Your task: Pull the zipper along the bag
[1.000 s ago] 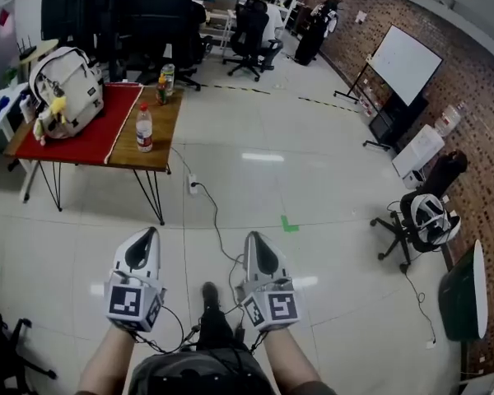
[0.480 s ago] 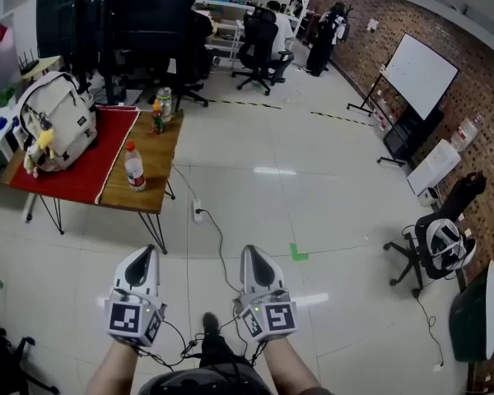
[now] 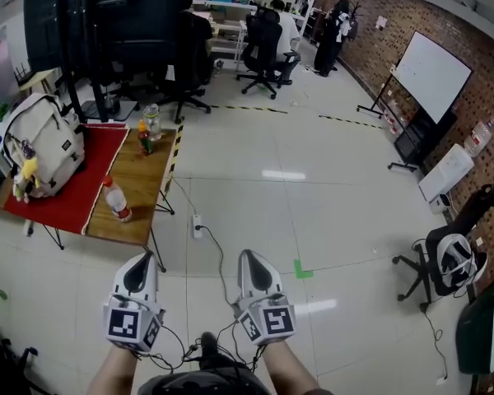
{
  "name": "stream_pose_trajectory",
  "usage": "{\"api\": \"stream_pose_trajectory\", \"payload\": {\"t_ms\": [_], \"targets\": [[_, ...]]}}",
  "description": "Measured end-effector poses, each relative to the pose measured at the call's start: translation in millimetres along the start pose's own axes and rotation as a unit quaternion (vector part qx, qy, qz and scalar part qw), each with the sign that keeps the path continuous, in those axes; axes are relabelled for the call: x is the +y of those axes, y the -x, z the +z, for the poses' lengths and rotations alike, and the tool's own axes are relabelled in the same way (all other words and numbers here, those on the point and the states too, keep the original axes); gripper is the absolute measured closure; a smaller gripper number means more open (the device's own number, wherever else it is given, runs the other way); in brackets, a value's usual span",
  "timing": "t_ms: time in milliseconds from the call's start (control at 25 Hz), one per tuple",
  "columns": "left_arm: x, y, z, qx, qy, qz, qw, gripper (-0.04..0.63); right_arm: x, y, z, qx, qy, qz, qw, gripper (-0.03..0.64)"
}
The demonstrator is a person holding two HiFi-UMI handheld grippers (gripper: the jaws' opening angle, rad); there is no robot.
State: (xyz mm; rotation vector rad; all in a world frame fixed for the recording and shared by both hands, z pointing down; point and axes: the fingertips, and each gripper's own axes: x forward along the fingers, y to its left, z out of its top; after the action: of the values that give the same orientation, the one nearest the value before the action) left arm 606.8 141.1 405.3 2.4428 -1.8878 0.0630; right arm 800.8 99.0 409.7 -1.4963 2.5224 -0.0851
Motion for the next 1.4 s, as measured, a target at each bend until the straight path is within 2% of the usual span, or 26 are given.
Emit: {"api": "stream_pose_trajectory", "payload": {"t_ms": [280,720,1160,1400], "targets": [[-7.9,-74.6,13.1,-0.012,-0.001,0.017,0.9998,0.569,-56.5,-52.1,2.2,0.001,0.003,0.026,1.000,0.608],[-21.3,-122.1,12.6,-0.004,-0.010,0.013,0.9999,0.569,-95.9,-77.3,-7.7,0.008,-0.009,0.029,0.999,0.607],[-4.5,-150.5,10.0,-0.007,-0.011,0.011,0.9999,0.569,-107.7,-104.1,-13.0,0.004,-0.010,0.019,1.000,0.607],[39.7,-165.0,16.9,-0.020,-0.011,0.005,0.9997,0.569,-89.5,-142.6,-17.2,0.002,-0.001,0.010,1.000,0.608]]}}
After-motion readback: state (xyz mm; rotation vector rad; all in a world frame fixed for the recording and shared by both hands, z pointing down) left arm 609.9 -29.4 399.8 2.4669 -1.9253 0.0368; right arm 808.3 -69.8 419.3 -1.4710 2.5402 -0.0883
